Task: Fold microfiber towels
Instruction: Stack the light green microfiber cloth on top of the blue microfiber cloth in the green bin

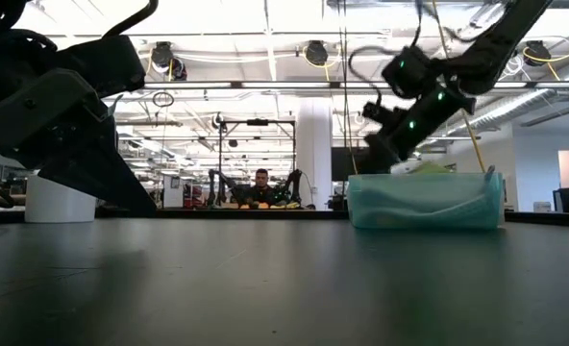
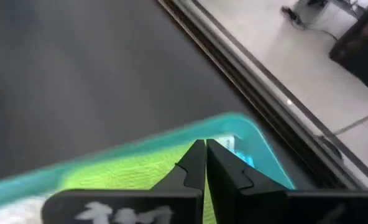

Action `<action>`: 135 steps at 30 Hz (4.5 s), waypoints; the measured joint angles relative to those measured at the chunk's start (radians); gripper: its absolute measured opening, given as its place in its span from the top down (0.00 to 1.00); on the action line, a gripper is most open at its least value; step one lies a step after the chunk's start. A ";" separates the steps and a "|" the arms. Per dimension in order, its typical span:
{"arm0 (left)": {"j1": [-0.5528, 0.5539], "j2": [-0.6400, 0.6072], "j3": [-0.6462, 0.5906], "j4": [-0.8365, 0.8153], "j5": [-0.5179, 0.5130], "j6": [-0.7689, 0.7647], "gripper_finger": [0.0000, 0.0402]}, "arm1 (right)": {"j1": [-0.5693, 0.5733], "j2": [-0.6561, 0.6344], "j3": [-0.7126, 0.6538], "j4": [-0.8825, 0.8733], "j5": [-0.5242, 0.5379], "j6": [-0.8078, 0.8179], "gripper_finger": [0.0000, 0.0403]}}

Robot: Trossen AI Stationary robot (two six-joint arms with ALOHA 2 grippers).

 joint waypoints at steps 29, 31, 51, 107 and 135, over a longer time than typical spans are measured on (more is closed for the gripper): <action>-0.001 0.000 0.000 0.007 0.007 -0.012 0.67 | 0.054 -0.118 -0.089 -0.279 0.298 0.191 1.00; -0.001 0.000 0.000 0.008 0.007 -0.009 0.67 | 0.042 -0.088 -0.091 -0.239 0.252 0.114 1.00; -0.001 0.000 0.000 0.024 0.006 -0.002 0.67 | 0.190 -0.425 -0.090 -0.328 0.179 0.475 1.00; -0.003 0.000 0.000 0.047 -0.019 0.018 0.67 | 0.066 -0.141 -0.174 0.135 0.076 0.401 1.00; 0.002 0.000 0.000 0.053 -0.019 0.032 0.67 | -0.011 -0.121 -0.161 -0.228 0.286 0.431 1.00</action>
